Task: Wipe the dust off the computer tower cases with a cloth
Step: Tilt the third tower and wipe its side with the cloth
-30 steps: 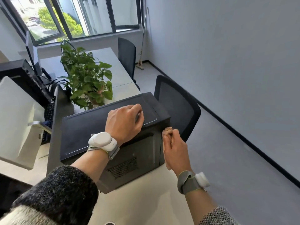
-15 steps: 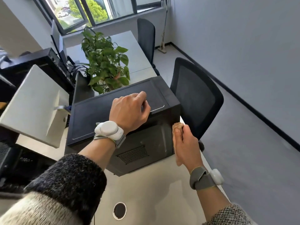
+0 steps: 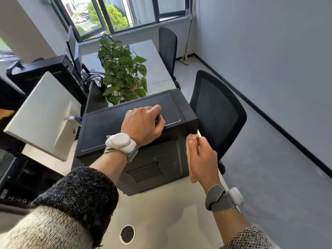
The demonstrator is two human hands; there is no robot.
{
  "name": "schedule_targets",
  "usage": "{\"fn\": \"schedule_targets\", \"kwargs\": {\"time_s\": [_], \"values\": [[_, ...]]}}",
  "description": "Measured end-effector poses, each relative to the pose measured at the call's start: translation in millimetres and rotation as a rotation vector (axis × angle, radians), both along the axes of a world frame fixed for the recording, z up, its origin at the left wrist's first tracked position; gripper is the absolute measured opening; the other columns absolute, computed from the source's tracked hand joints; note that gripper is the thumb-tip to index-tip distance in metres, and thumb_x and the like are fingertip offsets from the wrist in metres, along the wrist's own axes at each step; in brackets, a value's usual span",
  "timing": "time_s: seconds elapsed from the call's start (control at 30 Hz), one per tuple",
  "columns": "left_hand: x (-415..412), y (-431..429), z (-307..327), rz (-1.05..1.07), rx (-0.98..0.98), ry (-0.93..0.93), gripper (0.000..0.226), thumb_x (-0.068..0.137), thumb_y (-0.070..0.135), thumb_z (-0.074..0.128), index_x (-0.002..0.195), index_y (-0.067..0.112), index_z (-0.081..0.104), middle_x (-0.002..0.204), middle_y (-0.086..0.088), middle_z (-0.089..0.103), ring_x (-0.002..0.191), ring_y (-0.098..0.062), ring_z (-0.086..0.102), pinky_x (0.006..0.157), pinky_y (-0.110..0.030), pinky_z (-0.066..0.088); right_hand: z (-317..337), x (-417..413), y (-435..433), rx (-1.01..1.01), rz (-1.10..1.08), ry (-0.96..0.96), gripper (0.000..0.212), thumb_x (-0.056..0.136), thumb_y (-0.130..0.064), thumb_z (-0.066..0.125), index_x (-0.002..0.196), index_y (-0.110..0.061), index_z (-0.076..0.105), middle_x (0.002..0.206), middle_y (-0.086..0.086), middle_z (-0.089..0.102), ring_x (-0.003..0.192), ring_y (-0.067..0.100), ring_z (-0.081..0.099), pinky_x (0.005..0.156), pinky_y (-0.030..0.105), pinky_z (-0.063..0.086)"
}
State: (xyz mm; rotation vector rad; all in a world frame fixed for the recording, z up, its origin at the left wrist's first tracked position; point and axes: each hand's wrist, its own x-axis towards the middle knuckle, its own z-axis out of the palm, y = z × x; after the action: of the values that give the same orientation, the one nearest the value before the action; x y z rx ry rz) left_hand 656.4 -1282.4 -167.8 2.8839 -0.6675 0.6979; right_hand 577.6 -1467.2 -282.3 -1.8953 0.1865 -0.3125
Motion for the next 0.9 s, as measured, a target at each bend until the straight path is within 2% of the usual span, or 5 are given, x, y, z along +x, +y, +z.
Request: {"fn": "schedule_targets", "kwargs": {"time_s": [0.13,0.37,0.53,0.7,0.9], "values": [[1.4,0.5,0.5,0.01,0.002,0.016,0.022,0.097,0.03,0.053,0.078,0.021,0.045,0.064,0.006,0.053,0.054,-0.019,0.048,0.056,-0.031,0.037,24.3,3.9,8.7,0.043,0.027,-0.165,0.018,0.108,-0.04,0.054,0.098,-0.026,0.057,0.076,-0.013,0.061,0.071,0.008,0.065,0.058,0.015,0.051],[4.3,-0.5,-0.6,0.014,-0.034,0.055,0.021,0.096,0.032,0.053,0.078,0.022,0.048,0.064,0.006,0.054,0.056,-0.02,0.051,0.057,-0.032,0.043,-11.9,-2.3,2.7,0.101,0.088,0.166,0.033,0.108,-0.048,0.05,0.09,-0.023,0.059,0.078,-0.001,0.064,0.072,0.016,0.063,0.063,0.024,0.049],[2.9,0.7,0.8,0.013,-0.047,0.057,0.021,0.095,0.032,0.054,0.077,0.023,0.048,0.064,0.007,0.054,0.056,-0.02,0.05,0.059,-0.03,0.037,17.2,0.5,12.9,0.076,0.048,-0.064,0.019,0.106,-0.045,0.054,0.096,-0.029,0.058,0.079,-0.009,0.066,0.072,0.008,0.069,0.055,0.014,0.053],[2.0,0.6,0.1,0.024,-0.05,0.063,0.02,0.094,0.033,0.053,0.077,0.023,0.048,0.065,0.007,0.055,0.057,-0.022,0.051,0.059,-0.033,0.042,-19.5,-5.2,13.4,0.09,0.044,0.138,0.03,0.107,-0.05,0.051,0.089,-0.027,0.058,0.08,-0.003,0.066,0.076,0.018,0.067,0.067,0.031,0.059],[1.2,0.5,-0.2,0.015,-0.047,0.054,0.02,0.095,0.031,0.052,0.078,0.021,0.048,0.065,0.006,0.054,0.057,-0.024,0.05,0.06,-0.034,0.041,21.3,-5.9,18.6,0.091,0.053,0.004,0.027,0.108,-0.04,0.056,0.09,-0.021,0.06,0.074,-0.009,0.061,0.068,0.001,0.062,0.058,0.014,0.047]]}}
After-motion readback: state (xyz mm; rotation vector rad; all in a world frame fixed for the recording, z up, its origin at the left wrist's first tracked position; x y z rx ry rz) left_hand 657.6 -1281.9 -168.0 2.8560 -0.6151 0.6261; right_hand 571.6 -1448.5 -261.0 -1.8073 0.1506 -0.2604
